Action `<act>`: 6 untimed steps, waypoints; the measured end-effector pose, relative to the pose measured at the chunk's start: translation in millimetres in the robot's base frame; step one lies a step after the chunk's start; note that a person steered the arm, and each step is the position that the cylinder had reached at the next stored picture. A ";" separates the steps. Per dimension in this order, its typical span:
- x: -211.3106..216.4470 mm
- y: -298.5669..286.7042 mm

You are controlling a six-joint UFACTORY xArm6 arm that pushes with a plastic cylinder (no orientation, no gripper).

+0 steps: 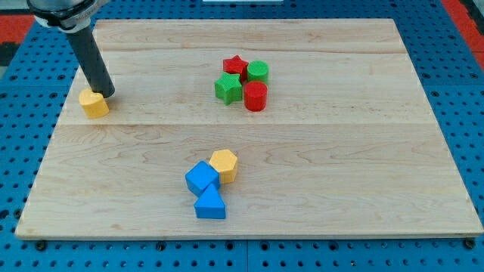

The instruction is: Push the yellow heart slightly downwards

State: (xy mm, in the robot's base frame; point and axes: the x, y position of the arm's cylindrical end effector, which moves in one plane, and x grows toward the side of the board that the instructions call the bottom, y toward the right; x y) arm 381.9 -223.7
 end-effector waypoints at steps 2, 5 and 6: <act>-23.1 3.6; 42.9 -10.8; 74.5 49.2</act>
